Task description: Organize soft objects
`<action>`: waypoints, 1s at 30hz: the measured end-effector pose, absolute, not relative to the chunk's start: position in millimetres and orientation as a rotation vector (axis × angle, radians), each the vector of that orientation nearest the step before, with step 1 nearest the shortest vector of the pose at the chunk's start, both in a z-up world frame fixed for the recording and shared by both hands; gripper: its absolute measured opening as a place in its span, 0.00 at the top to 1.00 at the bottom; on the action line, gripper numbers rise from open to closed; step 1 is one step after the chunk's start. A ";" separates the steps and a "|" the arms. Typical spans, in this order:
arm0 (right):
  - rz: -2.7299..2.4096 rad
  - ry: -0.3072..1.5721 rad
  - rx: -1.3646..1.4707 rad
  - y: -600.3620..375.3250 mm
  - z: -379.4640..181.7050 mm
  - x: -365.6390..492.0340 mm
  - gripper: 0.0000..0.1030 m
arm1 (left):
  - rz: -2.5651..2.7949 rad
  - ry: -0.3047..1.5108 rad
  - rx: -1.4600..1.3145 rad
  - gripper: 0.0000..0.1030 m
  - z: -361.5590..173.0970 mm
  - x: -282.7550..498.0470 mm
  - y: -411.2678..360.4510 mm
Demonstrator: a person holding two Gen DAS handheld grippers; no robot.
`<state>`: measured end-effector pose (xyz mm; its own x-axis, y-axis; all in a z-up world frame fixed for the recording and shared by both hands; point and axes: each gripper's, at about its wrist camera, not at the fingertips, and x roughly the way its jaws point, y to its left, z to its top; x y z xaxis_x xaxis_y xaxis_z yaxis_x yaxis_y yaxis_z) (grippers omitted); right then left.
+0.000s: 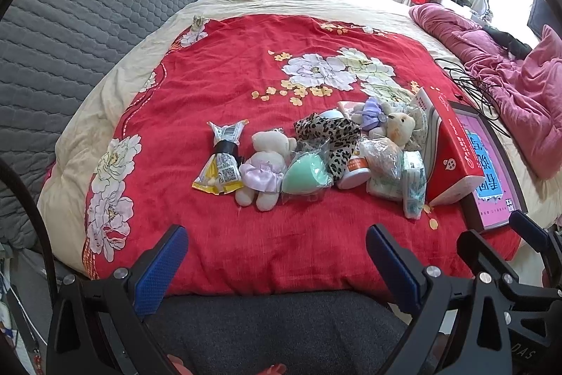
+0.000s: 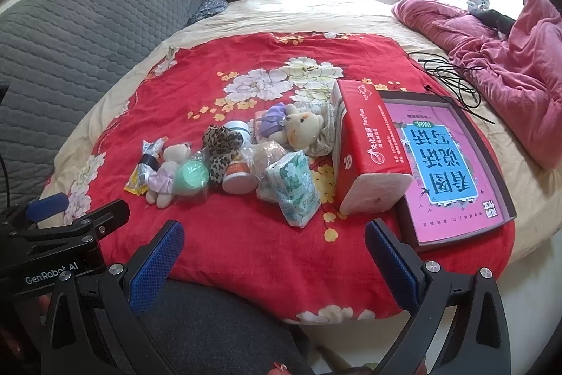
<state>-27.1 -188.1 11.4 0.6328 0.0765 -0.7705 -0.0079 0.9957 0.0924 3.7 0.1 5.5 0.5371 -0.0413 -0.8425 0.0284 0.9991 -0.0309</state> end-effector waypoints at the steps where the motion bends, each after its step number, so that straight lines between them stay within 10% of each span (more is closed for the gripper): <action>1: 0.050 0.886 0.083 -187.9 10.9 -27.0 0.01 | -0.043 1.002 -0.017 0.01 5.9 3.4 -0.1; 30: 0.084 0.957 0.067 -188.8 -38.0 15.0 0.01 | 0.006 1.130 -0.214 0.01 -56.5 57.9 71.9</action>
